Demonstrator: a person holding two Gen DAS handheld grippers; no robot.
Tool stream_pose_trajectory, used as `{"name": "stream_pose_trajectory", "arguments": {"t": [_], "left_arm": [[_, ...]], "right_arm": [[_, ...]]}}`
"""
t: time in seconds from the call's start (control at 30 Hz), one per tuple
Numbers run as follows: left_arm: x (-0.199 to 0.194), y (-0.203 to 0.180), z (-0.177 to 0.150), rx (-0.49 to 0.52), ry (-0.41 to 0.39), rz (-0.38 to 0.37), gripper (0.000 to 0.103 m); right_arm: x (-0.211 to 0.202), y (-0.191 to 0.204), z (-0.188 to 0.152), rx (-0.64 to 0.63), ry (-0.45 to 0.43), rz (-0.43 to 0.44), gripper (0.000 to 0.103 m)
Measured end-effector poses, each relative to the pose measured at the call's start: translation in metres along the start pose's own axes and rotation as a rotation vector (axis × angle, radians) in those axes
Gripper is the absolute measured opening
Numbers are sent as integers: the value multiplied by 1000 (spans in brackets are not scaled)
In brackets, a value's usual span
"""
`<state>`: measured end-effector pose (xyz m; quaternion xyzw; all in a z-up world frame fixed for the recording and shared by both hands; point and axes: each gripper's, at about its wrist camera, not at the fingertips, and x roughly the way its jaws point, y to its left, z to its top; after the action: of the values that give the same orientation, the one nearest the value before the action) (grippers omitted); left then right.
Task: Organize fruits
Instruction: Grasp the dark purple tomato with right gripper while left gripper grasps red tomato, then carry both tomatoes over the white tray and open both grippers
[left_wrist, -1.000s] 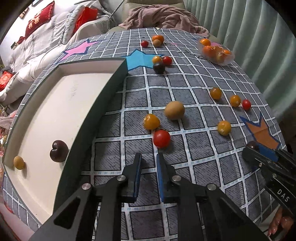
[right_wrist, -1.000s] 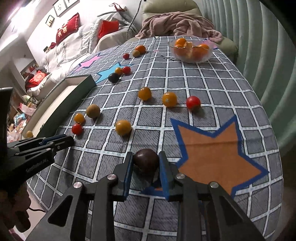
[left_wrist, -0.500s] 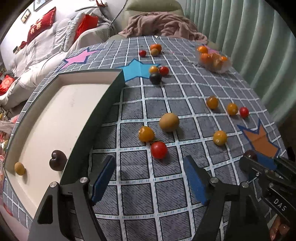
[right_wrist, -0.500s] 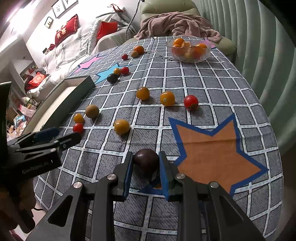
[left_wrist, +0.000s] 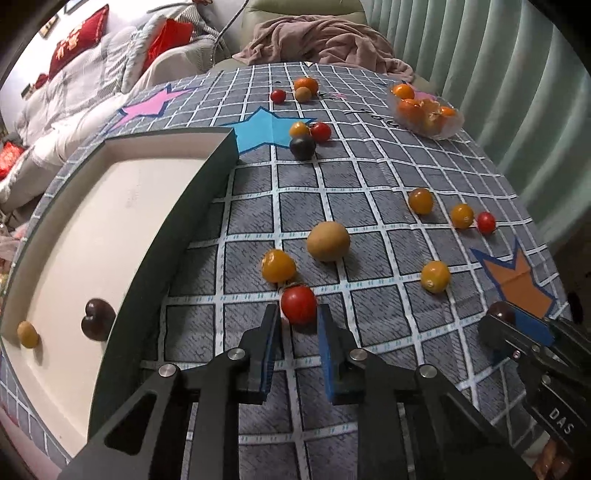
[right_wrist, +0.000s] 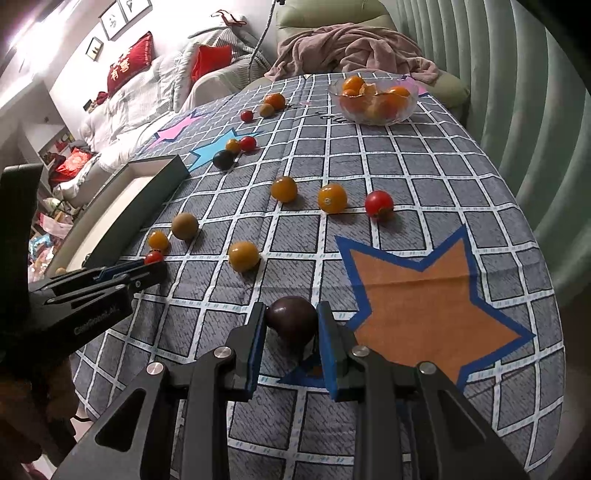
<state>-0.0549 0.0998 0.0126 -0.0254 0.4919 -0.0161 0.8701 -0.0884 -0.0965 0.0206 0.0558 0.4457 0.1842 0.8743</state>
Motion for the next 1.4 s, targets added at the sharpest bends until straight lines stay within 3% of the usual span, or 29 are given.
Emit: {"name": "stream_pose_trajectory", "arguments": {"t": [0.33, 0.5, 0.63, 0.7, 0.73, 0.8, 0.9, 0.97, 1.1, 1.23, 1.4], "left_arm": [[-46, 24, 12, 4, -67, -44, 23], [-62, 53, 23, -16, -96, -24, 23], [-54, 54, 18, -4, -52, -50, 23], [-42, 41, 12, 27, -25, -35, 56], [-37, 32, 6, 33, -42, -16, 96], [-35, 22, -1, 41, -118, 24, 101], [-19, 7, -1, 58, -94, 57, 98], [-9, 3, 2, 52, -64, 74, 75], [9, 1, 6, 32, -16, 80, 58], [7, -1, 7, 32, -18, 44, 22], [1, 9, 5, 2, -4, -26, 21]], "right_arm": [[-19, 26, 24, -34, -27, 32, 30], [-21, 49, 40, -76, -39, 45, 30], [-18, 60, 43, -82, -31, 60, 30], [-17, 61, 40, -78, -27, 56, 30], [-17, 60, 38, -70, -23, 55, 30], [-19, 56, 33, -63, -21, 47, 30], [-21, 48, 27, -54, -21, 35, 30], [-23, 42, 27, -41, -23, 35, 30], [-22, 33, 26, -18, -26, 41, 30], [-21, 32, 27, -14, -26, 48, 30], [-22, 36, 32, -19, -30, 61, 30]]}}
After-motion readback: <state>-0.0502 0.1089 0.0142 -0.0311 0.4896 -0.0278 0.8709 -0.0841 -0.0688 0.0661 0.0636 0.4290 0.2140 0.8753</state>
